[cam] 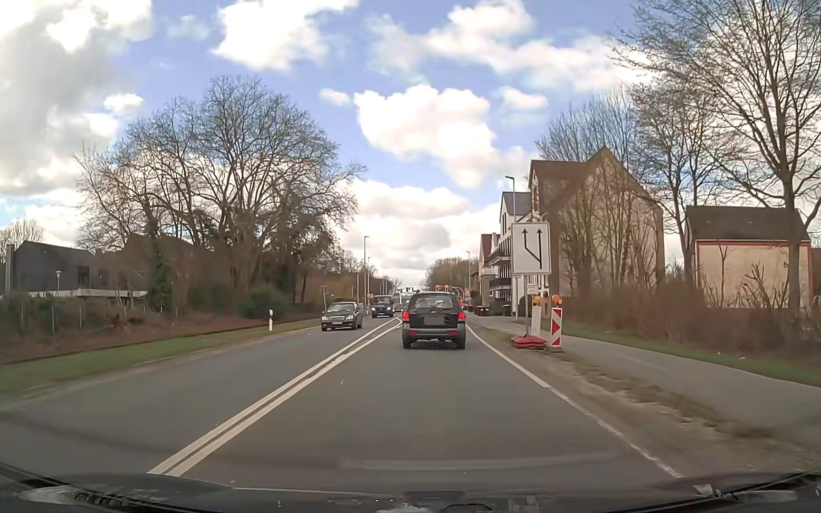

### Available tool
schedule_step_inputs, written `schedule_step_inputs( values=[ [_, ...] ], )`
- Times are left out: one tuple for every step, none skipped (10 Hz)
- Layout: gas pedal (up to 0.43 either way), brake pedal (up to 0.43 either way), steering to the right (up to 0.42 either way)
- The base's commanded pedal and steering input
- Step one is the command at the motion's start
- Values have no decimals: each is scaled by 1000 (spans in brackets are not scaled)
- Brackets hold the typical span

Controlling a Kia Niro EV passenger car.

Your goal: Follow the waypoints while adhering to traffic rules and regulations

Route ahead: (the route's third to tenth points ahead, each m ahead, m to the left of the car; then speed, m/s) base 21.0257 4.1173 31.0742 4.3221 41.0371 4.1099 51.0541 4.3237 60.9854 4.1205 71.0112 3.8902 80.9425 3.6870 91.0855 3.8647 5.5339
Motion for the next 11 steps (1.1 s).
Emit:
schedule_step_inputs(
  values=[
    [209, 0, 0],
    [220, 0, 0],
    [220, 0, 0],
    [220, 0, 0],
    [220, 0, 0],
    [220, 0, 0],
    [220, 0, 0],
    [220, 0, 0],
    [220, 0, 0],
    [220, 0, 0],
    [220, 0, 0]
  ],
)
